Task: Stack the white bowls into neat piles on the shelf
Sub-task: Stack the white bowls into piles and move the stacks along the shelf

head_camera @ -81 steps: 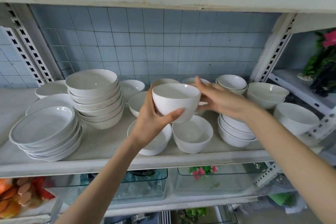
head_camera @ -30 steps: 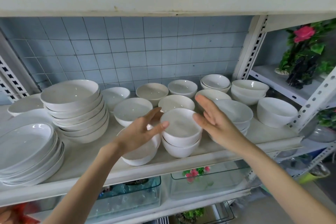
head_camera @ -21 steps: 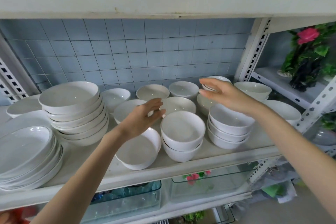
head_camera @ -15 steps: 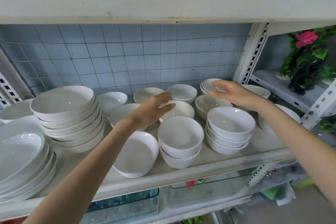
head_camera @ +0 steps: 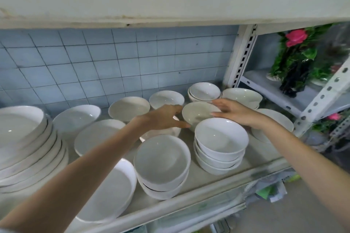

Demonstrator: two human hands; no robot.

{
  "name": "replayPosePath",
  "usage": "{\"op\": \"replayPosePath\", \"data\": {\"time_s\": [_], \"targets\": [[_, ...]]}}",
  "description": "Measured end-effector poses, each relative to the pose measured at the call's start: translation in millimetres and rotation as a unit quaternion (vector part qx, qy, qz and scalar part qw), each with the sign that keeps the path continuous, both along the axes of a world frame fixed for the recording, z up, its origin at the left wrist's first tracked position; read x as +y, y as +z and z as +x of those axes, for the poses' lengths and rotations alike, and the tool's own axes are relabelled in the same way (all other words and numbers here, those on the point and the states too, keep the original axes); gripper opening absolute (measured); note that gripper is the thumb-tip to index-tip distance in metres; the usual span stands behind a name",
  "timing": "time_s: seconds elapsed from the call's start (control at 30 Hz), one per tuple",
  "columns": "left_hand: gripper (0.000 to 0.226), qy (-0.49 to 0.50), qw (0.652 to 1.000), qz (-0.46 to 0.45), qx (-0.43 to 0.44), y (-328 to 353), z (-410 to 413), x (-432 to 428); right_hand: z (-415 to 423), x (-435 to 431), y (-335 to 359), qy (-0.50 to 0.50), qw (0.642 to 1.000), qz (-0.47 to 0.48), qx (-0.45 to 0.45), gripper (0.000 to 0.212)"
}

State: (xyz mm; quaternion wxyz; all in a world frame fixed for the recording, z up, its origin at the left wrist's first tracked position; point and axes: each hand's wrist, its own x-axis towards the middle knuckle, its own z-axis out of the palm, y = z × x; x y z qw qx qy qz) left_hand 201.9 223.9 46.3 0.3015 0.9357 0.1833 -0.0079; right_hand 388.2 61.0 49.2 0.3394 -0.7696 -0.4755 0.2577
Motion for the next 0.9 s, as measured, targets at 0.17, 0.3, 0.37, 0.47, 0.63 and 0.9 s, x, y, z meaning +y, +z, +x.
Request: {"op": "replayPosePath", "data": {"time_s": [0.17,0.3,0.37,0.47,0.63,0.9], "targets": [[0.040,-0.008,1.000,0.005,0.004,-7,19,2,10,-7,0,0.032,0.997,0.003,0.075,0.034],[0.046,-0.017,1.000,-0.004,0.002,-11,27,3,25,-5,-17,0.055,0.992,-0.059,0.102,0.040],[0.056,-0.022,1.000,-0.005,-0.001,-12,30,3,26,-2,-24,0.058,0.987,-0.086,0.125,0.029],[0.059,-0.007,1.000,-0.017,-0.006,-16,34,6,28,5,-30,0.047,0.995,-0.069,0.063,0.023],[0.067,0.009,0.997,-0.039,-0.063,-14,34,1,27,-4,-24,0.008,0.987,0.000,0.161,0.041],[0.100,0.031,0.978,-0.116,-0.172,5,34,-1,23,-13,6,0.019,0.991,0.102,0.086,0.077]]}}
